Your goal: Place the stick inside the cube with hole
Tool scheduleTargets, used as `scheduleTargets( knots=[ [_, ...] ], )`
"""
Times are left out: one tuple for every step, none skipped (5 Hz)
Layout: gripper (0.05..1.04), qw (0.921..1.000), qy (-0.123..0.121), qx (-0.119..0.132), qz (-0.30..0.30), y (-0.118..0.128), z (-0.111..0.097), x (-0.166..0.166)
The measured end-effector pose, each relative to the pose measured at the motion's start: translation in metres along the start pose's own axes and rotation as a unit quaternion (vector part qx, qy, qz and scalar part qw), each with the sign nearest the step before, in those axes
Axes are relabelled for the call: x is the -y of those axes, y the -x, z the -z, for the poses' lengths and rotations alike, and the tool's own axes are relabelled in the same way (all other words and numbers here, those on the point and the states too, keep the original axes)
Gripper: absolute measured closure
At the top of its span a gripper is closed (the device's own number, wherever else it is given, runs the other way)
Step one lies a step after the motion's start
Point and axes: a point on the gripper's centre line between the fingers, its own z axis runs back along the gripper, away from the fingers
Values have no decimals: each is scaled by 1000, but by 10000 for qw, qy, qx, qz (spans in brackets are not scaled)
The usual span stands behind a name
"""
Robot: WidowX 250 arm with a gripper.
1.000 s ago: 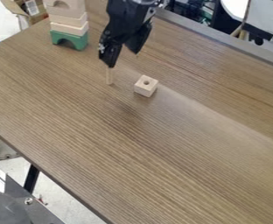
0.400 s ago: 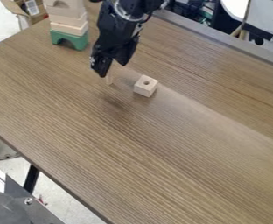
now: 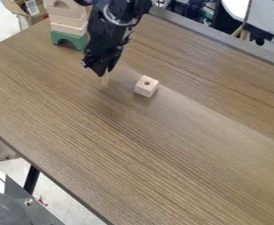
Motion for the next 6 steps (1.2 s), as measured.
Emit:
scheduleTargets(
  knots=[
    [959, 9998, 136, 9, 155, 1, -9, 10],
    [963, 9982, 416, 122, 412, 5, -26, 25],
    [963, 9937, 759, 346, 754, 11, -45, 42],
    [963, 9907, 857, 452, 955, 18, -51, 47],
    [963, 9882, 962, 506, 1079, 25, -55, 51],
    [963, 9883, 968, 449, 1085, 30, -54, 50]
  ],
)
